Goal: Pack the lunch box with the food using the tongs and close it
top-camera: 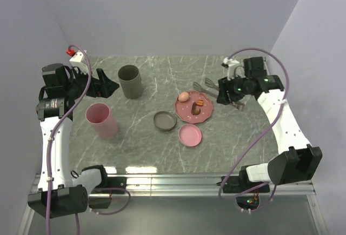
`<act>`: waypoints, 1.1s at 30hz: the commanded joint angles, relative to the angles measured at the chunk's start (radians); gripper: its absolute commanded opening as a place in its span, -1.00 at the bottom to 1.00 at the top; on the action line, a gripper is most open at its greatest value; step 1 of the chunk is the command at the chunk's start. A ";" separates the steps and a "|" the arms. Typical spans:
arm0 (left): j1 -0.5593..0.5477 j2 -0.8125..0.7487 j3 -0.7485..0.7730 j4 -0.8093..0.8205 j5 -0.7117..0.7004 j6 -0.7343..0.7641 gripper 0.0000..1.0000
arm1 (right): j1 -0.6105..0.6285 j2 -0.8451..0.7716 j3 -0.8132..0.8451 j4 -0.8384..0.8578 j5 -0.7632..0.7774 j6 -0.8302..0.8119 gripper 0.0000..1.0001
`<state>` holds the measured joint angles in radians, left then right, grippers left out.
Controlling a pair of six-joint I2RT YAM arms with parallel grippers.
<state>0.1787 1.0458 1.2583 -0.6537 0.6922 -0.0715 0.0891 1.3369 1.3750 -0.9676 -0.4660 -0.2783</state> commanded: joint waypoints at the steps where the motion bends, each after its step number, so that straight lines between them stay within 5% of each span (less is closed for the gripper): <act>1: -0.005 -0.009 0.003 0.049 0.036 0.001 0.98 | 0.105 0.022 0.042 0.081 0.062 0.021 0.20; 9: -0.007 0.000 -0.007 0.055 0.059 -0.002 0.99 | 0.189 0.145 0.079 0.110 0.178 0.008 0.20; 33: -0.005 0.016 -0.036 0.077 0.043 -0.031 0.99 | 0.253 0.334 0.093 0.175 0.129 0.042 0.22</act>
<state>0.1768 1.0695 1.2301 -0.6098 0.7216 -0.0952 0.3317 1.6760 1.4265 -0.8330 -0.3122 -0.2470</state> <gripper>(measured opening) 0.994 0.615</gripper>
